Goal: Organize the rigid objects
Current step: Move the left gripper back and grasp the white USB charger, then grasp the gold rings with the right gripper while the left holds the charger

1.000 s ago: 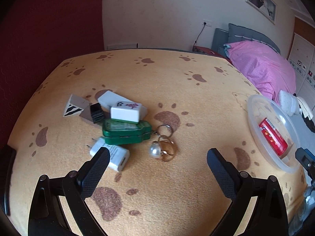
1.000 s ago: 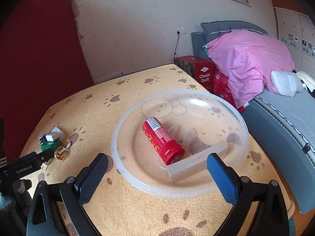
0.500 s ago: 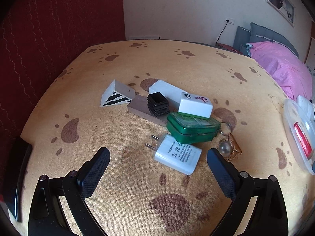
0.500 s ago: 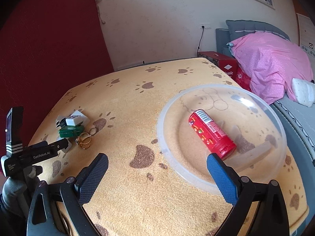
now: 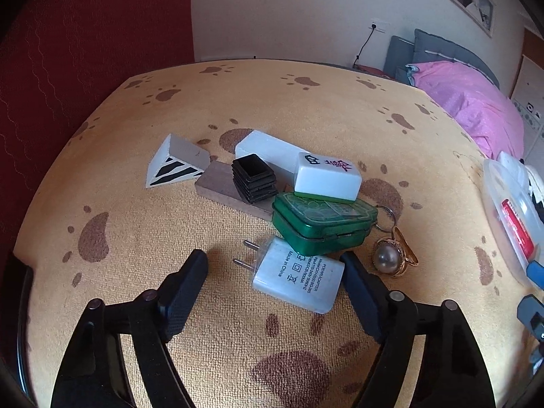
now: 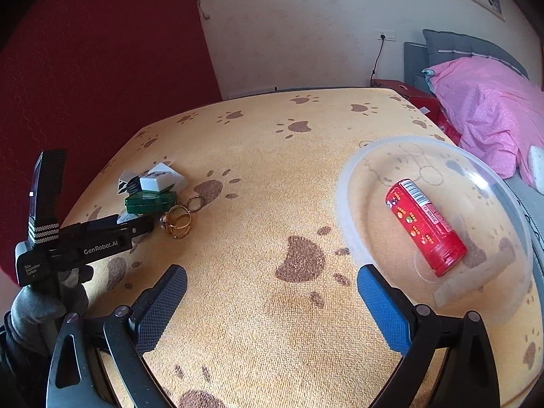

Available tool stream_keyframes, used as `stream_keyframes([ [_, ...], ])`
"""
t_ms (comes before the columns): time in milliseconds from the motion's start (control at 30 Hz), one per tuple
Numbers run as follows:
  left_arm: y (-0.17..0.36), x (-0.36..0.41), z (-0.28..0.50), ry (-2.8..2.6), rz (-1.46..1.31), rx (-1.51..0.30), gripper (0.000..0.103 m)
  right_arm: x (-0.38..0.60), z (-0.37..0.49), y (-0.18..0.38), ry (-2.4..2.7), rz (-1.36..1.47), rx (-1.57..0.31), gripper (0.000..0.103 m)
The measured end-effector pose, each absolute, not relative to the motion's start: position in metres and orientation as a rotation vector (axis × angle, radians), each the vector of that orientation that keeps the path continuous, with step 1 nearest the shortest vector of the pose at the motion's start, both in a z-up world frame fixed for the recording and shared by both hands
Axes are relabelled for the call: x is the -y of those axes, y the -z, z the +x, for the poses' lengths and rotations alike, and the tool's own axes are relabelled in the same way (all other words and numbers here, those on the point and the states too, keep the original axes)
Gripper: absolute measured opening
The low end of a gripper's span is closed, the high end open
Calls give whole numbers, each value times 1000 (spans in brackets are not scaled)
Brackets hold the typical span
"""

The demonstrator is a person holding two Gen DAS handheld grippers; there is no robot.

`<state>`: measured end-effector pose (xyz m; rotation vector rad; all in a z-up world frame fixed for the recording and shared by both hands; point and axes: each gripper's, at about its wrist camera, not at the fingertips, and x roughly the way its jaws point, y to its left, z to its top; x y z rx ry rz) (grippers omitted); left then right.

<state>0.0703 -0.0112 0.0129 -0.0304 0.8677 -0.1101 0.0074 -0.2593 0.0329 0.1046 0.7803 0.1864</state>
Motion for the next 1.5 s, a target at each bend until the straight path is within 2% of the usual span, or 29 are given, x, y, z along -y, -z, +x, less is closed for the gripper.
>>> stream_keyframes([
  [100, -14, 16, 68, 140, -14, -857, 63, 253, 10, -32, -201, 90, -784, 102],
  [633, -22, -7, 42, 66, -84, -779, 63, 210, 37, -25, -276, 26, -867, 102],
  [733, -23, -14, 38, 50, -104, -771, 63, 200, 45, -23, -299, 17, -879, 100],
  [833, -24, -19, 33, 42, -116, -761, 63, 190, 52, -21, -324, 12, -894, 90],
  [900, -24, -21, 31, 40, -122, -756, 63, 184, 58, -20, -343, 16, -906, 79],
  [1067, -24, -25, 30, 34, -141, -750, 63, 170, 70, -17, -377, 12, -926, 60],
  [1200, -23, -28, 31, 20, -158, -754, 63, 160, 77, -14, -390, -7, -925, 49],
  [1500, -19, -32, 32, 18, -179, -771, 63, 149, 85, -11, -381, -51, -897, 40],
])
